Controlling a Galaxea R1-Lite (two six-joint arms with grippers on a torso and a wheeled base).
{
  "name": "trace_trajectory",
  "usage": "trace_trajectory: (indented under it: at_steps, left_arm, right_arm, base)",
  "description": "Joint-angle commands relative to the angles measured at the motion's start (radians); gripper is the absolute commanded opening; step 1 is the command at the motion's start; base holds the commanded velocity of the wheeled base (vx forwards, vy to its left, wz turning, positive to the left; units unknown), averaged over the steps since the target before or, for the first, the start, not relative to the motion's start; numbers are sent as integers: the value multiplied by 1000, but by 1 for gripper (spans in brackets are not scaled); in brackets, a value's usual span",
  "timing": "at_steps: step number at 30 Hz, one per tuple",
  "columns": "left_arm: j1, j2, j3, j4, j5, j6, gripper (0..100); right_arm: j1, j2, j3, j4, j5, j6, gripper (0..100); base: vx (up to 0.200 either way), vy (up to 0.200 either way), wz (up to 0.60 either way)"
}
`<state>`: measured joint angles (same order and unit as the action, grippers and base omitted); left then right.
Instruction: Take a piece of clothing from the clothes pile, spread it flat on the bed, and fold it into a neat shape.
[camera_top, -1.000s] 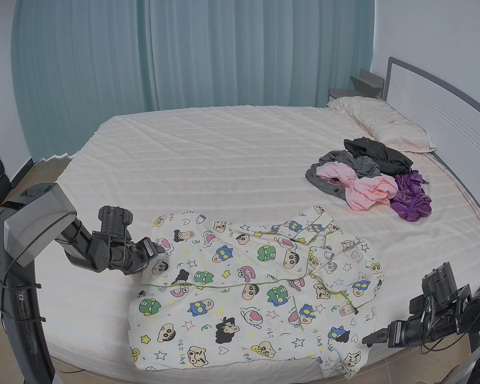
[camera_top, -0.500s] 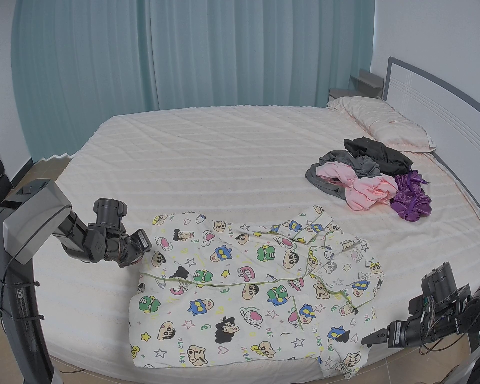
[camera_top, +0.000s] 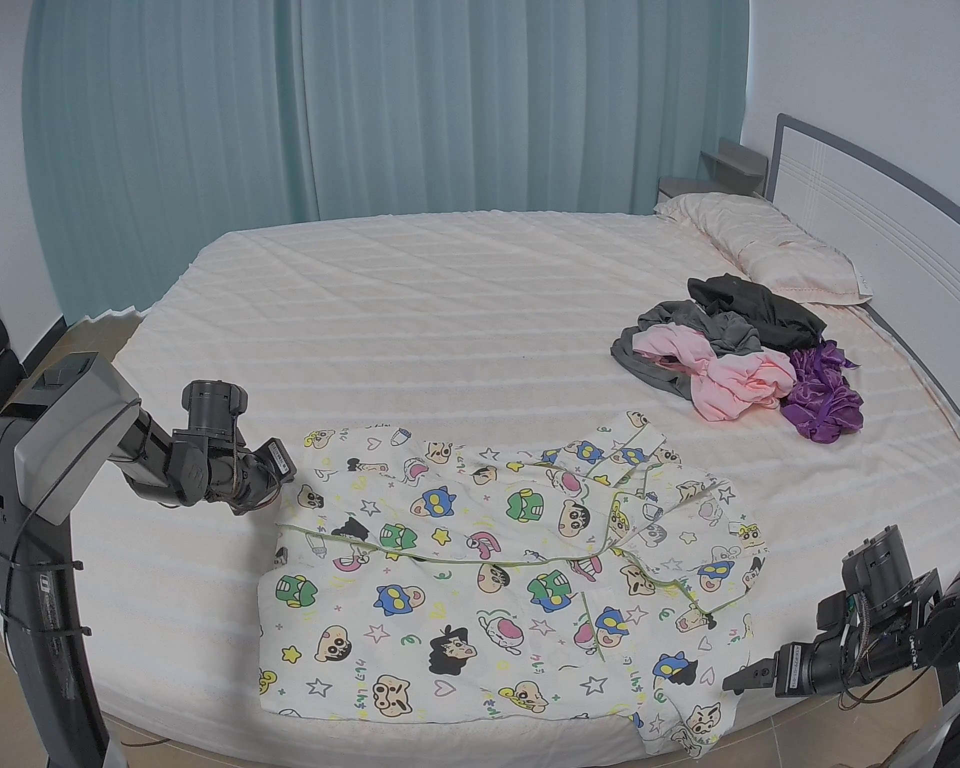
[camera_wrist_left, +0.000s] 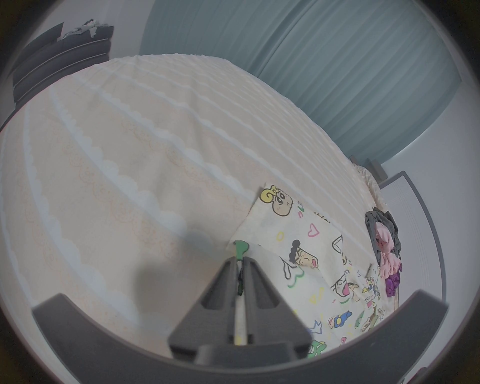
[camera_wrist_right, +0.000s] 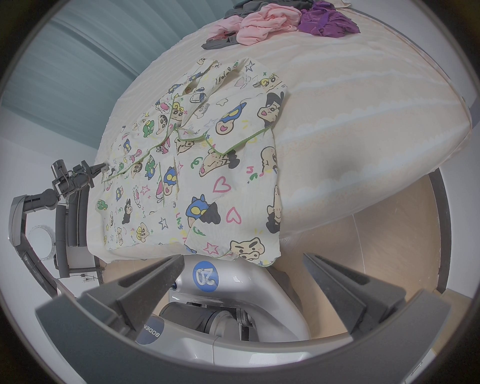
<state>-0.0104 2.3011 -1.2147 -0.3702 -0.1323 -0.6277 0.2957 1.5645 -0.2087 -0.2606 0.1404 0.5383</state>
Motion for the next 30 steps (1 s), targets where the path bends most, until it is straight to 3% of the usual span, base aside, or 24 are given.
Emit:
trace_trajectory:
  at_steps: [1, 9, 16, 22, 30]
  left_arm:
    - [4, 29, -9, -1, 0, -1, 100]
    - [49, -23, 26, 14, -3, -4, 100]
    - [67, -177, 236, 30, -67, 0, 100]
    - [44, -319, 469, 25, -187, 5, 100]
    - [-22, -358, 577, -41, -205, -3, 100]
  right_arm:
    - [0, 3, 2, 0, 1, 0, 100]
    - [2, 0, 5, 0, -1, 0, 100]
    - [2, -6, 8, 1, 1, 0, 100]
    - [3, -7, 15, -2, 1, 0, 100]
    - [8, -7, 17, 0, 21, 0, 100]
  base:
    - [0, 0, 0]
    - [0, 0, 0]
    - [0, 0, 0]
    - [0, 0, 0]
    - [0, 0, 0]
